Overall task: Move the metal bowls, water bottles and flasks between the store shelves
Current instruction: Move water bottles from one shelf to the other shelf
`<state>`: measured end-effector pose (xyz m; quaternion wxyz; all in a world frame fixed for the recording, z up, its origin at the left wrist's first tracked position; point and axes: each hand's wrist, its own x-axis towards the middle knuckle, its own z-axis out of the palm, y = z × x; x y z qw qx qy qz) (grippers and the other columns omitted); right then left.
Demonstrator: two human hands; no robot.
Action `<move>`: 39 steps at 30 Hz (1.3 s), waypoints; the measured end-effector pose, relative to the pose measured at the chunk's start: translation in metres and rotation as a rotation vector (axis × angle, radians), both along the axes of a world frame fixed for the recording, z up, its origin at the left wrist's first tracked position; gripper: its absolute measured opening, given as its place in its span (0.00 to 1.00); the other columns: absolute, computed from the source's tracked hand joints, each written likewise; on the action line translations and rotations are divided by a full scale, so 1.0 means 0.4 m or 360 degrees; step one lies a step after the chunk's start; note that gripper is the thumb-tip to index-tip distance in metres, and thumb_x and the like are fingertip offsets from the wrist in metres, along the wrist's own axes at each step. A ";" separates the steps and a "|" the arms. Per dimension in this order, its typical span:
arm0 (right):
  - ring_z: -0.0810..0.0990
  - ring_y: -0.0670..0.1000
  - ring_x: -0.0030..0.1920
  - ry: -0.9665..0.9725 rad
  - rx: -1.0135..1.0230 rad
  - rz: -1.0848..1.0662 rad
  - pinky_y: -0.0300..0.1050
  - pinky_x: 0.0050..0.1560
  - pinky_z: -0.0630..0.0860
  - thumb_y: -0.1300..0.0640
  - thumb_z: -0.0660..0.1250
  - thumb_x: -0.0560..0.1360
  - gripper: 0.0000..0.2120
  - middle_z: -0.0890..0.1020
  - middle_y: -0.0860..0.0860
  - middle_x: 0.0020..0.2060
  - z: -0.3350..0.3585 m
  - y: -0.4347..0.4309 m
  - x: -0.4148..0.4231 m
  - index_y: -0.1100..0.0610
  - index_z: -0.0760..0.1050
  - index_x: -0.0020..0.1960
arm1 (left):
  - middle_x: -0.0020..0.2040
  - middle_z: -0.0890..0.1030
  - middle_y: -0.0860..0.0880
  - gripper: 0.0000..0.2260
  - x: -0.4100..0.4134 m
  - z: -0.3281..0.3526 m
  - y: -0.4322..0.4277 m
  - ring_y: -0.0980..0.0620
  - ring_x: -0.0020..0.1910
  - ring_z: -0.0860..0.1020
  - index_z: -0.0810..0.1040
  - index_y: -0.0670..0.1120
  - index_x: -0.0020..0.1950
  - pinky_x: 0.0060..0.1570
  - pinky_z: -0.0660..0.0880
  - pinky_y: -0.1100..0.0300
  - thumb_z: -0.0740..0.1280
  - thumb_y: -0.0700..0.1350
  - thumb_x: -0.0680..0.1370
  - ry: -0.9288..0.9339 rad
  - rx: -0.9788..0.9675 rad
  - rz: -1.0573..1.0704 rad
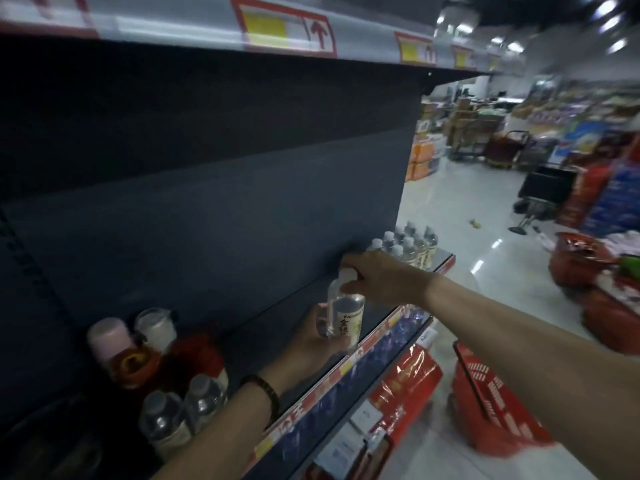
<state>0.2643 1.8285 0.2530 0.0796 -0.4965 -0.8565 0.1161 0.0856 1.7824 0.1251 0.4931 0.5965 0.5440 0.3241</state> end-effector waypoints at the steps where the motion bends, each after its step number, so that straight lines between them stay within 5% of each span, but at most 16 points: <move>1: 0.77 0.49 0.51 -0.0014 -0.0004 -0.0031 0.39 0.42 0.65 0.52 0.71 0.82 0.11 0.77 0.46 0.50 -0.007 0.028 0.019 0.55 0.78 0.60 | 0.64 0.82 0.54 0.26 0.016 -0.004 0.030 0.60 0.59 0.81 0.73 0.54 0.71 0.45 0.78 0.65 0.79 0.45 0.77 -0.0005 -0.0018 0.0006; 10: 0.79 0.57 0.63 -0.0261 -0.0095 -0.0123 0.40 0.50 0.66 0.49 0.64 0.86 0.17 0.79 0.56 0.62 -0.082 0.310 0.145 0.59 0.79 0.67 | 0.64 0.82 0.56 0.23 0.169 -0.082 0.297 0.56 0.61 0.82 0.72 0.57 0.69 0.56 0.82 0.52 0.75 0.47 0.77 -0.0021 -0.0207 0.0091; 14: 0.81 0.55 0.57 -0.0305 -0.0093 -0.0023 0.41 0.48 0.69 0.46 0.66 0.84 0.18 0.79 0.51 0.55 -0.148 0.458 0.201 0.57 0.79 0.66 | 0.60 0.83 0.53 0.19 0.247 -0.113 0.399 0.53 0.58 0.82 0.71 0.57 0.69 0.53 0.82 0.52 0.71 0.46 0.80 -0.0010 -0.0303 0.0197; 20: 0.80 0.55 0.51 -0.0269 -0.0088 0.0052 0.47 0.44 0.72 0.44 0.70 0.81 0.19 0.83 0.54 0.58 -0.259 0.650 0.243 0.50 0.75 0.68 | 0.56 0.82 0.53 0.20 0.326 -0.180 0.538 0.48 0.57 0.82 0.70 0.59 0.68 0.64 0.82 0.36 0.64 0.51 0.75 0.0041 -0.0452 0.0399; 23: 0.83 0.59 0.57 -0.0266 -0.0084 0.0098 0.49 0.46 0.75 0.44 0.72 0.79 0.18 0.84 0.54 0.58 -0.301 0.719 0.251 0.51 0.75 0.65 | 0.54 0.81 0.56 0.18 0.355 -0.189 0.581 0.50 0.57 0.82 0.70 0.61 0.65 0.65 0.81 0.38 0.66 0.47 0.77 0.0066 -0.0445 0.0472; 29: 0.82 0.60 0.62 -0.0284 -0.0110 0.0107 0.54 0.55 0.82 0.44 0.72 0.78 0.21 0.84 0.54 0.61 -0.356 0.796 0.256 0.51 0.76 0.67 | 0.53 0.81 0.56 0.30 0.402 -0.209 0.631 0.50 0.56 0.83 0.63 0.53 0.82 0.63 0.82 0.45 0.67 0.40 0.80 0.0079 -0.0452 0.0551; 36: 0.84 0.59 0.57 -0.0281 -0.0122 0.0114 0.53 0.48 0.82 0.46 0.72 0.80 0.21 0.85 0.55 0.58 -0.375 0.852 0.265 0.53 0.75 0.68 | 0.61 0.83 0.54 0.36 0.425 -0.217 0.667 0.54 0.57 0.82 0.60 0.55 0.83 0.60 0.82 0.48 0.70 0.41 0.78 0.0029 -0.0459 0.0577; 39: 0.84 0.59 0.56 -0.0219 -0.0135 0.0119 0.52 0.46 0.80 0.46 0.72 0.80 0.18 0.85 0.55 0.56 -0.378 0.857 0.276 0.52 0.76 0.66 | 0.54 0.79 0.60 0.36 0.432 -0.210 0.671 0.59 0.54 0.80 0.59 0.53 0.84 0.57 0.82 0.52 0.70 0.39 0.80 0.0054 -0.0419 0.0561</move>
